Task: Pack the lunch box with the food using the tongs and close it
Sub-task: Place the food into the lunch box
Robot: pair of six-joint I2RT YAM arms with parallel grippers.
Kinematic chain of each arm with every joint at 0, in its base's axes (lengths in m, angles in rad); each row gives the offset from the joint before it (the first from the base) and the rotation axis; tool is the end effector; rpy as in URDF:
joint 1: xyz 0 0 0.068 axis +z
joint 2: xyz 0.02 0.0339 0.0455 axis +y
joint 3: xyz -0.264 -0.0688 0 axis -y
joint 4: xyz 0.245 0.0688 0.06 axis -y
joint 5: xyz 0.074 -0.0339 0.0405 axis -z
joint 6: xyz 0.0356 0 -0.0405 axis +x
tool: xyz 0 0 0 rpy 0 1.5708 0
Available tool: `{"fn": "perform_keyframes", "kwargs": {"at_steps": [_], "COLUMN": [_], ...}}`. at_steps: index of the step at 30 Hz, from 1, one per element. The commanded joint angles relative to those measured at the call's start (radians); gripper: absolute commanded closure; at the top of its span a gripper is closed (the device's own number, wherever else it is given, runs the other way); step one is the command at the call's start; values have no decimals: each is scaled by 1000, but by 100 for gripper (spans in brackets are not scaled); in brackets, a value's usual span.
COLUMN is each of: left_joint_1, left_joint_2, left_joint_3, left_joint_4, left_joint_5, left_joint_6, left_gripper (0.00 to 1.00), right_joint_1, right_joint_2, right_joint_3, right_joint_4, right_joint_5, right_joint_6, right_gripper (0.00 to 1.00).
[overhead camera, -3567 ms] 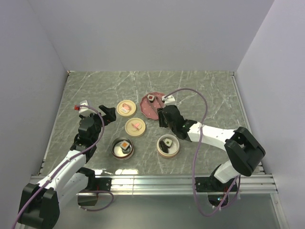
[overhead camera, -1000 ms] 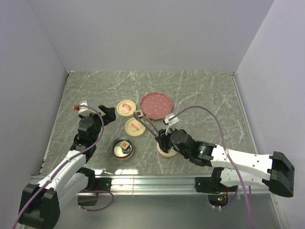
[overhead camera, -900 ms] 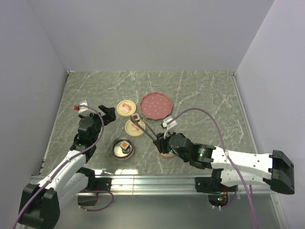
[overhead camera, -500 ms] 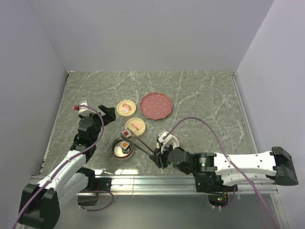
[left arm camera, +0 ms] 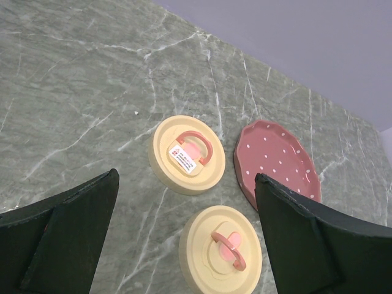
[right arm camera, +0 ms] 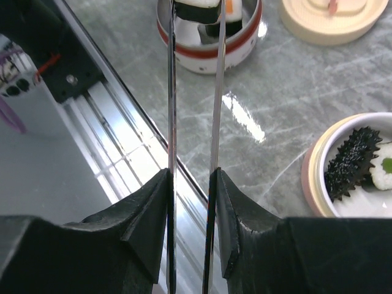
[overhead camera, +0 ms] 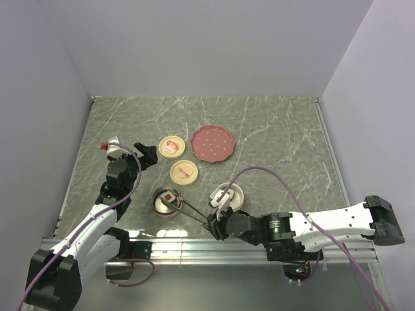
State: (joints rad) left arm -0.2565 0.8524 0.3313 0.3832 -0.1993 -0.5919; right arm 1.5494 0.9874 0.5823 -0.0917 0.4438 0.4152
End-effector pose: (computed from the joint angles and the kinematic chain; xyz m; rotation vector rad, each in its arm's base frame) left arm 0.1918 -0.0430 0.2274 -0.4350 1.6718 -0.4600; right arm 0.0199 0.2163 0.2418 -0.8848 1.9111 0.7722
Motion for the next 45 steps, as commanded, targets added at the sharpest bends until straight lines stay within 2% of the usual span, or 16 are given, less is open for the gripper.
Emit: {"fn": "perform_keyframes", "kwargs": {"at_steps": [1,13,30,37,45], "left_joint_1": [5,3,5,3,5], "left_joint_2": [-15,-16,-19,-19,-21], "left_joint_3": [2,0,-2,0,-2], "left_joint_4": [40,42,42,42,43], "left_joint_5": [8,8,9,11,11], "left_joint_6": [-8,-8,-8,-8,-8], "left_gripper": [1,0,1,0,0], "right_joint_1": [18,35,35,34,12], "right_joint_2": [16,7,117,174,137], "right_joint_3": [39,37,85,120,99], "right_joint_4": [23,61,89,89,72], "right_joint_5": [29,-33,-68,-54,-2], "right_joint_6": [8,-26,-73,-85,-53], "right_gripper": [91,91,90,90,89]}}
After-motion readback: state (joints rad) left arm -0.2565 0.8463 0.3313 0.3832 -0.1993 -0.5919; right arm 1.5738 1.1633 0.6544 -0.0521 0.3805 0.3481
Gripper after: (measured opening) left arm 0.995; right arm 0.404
